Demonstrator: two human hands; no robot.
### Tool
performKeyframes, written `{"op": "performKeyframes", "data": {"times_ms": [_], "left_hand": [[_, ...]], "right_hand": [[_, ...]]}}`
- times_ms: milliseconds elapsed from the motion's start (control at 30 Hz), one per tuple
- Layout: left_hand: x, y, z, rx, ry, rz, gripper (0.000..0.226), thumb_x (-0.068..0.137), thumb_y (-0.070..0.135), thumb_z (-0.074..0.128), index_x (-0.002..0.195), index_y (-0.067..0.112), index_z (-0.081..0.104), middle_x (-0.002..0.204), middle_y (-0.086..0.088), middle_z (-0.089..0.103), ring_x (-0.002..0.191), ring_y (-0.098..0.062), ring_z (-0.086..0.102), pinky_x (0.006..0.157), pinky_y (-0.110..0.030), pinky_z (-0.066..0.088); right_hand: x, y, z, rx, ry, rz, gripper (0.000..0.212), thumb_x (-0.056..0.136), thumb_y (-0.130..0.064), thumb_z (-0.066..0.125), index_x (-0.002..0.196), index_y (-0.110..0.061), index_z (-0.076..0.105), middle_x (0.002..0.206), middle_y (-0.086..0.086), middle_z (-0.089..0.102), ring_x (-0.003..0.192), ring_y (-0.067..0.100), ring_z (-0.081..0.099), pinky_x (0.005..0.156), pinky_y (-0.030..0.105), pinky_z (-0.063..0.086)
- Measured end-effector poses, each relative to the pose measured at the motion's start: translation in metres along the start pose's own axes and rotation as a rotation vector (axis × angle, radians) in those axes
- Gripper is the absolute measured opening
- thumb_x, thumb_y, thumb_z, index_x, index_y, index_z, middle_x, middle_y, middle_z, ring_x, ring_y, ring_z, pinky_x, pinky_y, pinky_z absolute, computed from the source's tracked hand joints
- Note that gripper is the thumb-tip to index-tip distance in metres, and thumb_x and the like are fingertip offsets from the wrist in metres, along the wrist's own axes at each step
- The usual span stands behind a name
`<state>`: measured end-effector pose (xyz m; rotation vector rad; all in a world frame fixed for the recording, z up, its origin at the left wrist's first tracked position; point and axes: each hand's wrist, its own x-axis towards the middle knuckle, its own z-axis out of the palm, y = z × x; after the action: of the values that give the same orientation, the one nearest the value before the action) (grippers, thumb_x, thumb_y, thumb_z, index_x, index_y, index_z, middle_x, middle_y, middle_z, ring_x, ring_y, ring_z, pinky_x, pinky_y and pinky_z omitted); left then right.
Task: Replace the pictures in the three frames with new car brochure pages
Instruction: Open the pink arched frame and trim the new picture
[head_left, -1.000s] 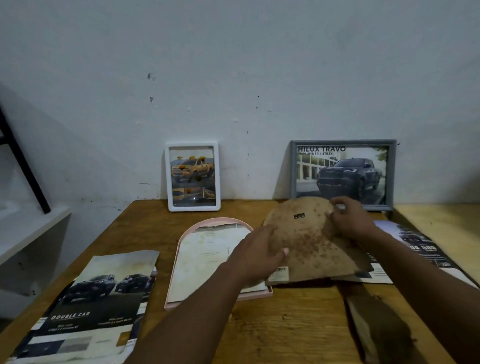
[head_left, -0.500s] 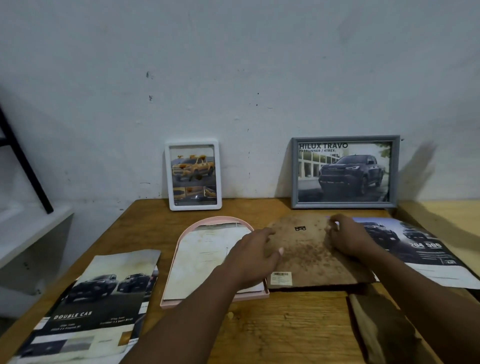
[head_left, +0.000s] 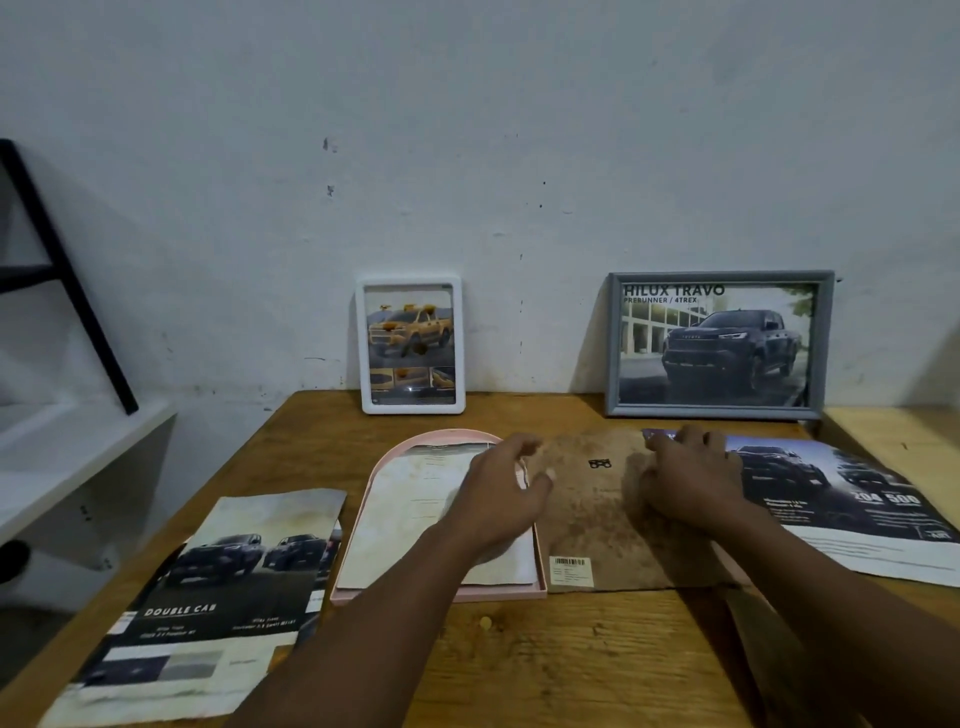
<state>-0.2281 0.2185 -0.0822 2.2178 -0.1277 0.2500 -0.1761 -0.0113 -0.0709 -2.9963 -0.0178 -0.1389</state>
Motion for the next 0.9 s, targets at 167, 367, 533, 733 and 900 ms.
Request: {"op": "performKeyframes", "data": {"times_ms": [167, 367, 533, 733, 900], "left_hand": [[0.004, -0.032, -0.042, 0.155, 0.134, -0.098, 0.051, 0.099, 0.038, 0.061, 0.148, 0.033, 0.046, 0.15, 0.007, 0.052, 0.137, -0.018, 0.047, 0.104, -0.034, 0.043], [-0.018, -0.077, -0.081, 0.4, 0.035, -0.199, 0.062, 0.102, 0.048, 0.052, 0.157, 0.031, 0.031, 0.164, 0.006, 0.033, 0.149, -0.017, 0.032, 0.118, -0.037, 0.032], [-0.025, -0.087, -0.073, 0.468, 0.066, -0.16, 0.062, 0.102, 0.054, 0.047, 0.157, 0.032, 0.029, 0.165, 0.008, 0.031, 0.15, -0.016, 0.03, 0.122, -0.038, 0.029], [-0.029, -0.09, -0.066, 0.534, 0.058, -0.155, 0.065, 0.102, 0.057, 0.044, 0.158, 0.032, 0.025, 0.166, 0.008, 0.028, 0.152, -0.016, 0.027, 0.122, -0.039, 0.025], [-0.027, -0.091, -0.065, 0.554, 0.043, -0.151, 0.066, 0.102, 0.058, 0.042, 0.159, 0.032, 0.025, 0.166, 0.007, 0.027, 0.152, -0.017, 0.027, 0.124, -0.041, 0.026]], "right_hand": [[-0.008, -0.066, -0.016, 0.323, -0.041, -0.295, 0.041, 0.092, -0.03, 0.062, 0.132, -0.024, 0.056, 0.134, 0.001, 0.055, 0.121, 0.021, 0.049, 0.099, 0.039, 0.045], [-0.012, -0.134, 0.011, 0.203, -0.154, -0.399, 0.053, 0.092, -0.045, 0.059, 0.141, -0.031, 0.044, 0.138, 0.0, 0.057, 0.122, 0.022, 0.052, 0.103, 0.044, 0.043], [-0.02, -0.149, 0.028, 0.149, -0.147, -0.335, 0.062, 0.095, -0.039, 0.055, 0.15, -0.025, 0.03, 0.151, 0.004, 0.044, 0.143, 0.029, 0.033, 0.115, 0.055, 0.022], [-0.022, -0.151, 0.031, 0.29, -0.08, -0.255, 0.053, 0.091, -0.028, 0.064, 0.136, -0.028, 0.037, 0.137, 0.0, 0.055, 0.131, 0.026, 0.045, 0.11, 0.053, 0.022], [-0.029, -0.16, 0.034, 0.329, 0.035, -0.292, 0.058, 0.091, -0.017, 0.063, 0.139, -0.033, 0.035, 0.146, -0.005, 0.046, 0.134, 0.022, 0.04, 0.111, 0.05, 0.022]]}}
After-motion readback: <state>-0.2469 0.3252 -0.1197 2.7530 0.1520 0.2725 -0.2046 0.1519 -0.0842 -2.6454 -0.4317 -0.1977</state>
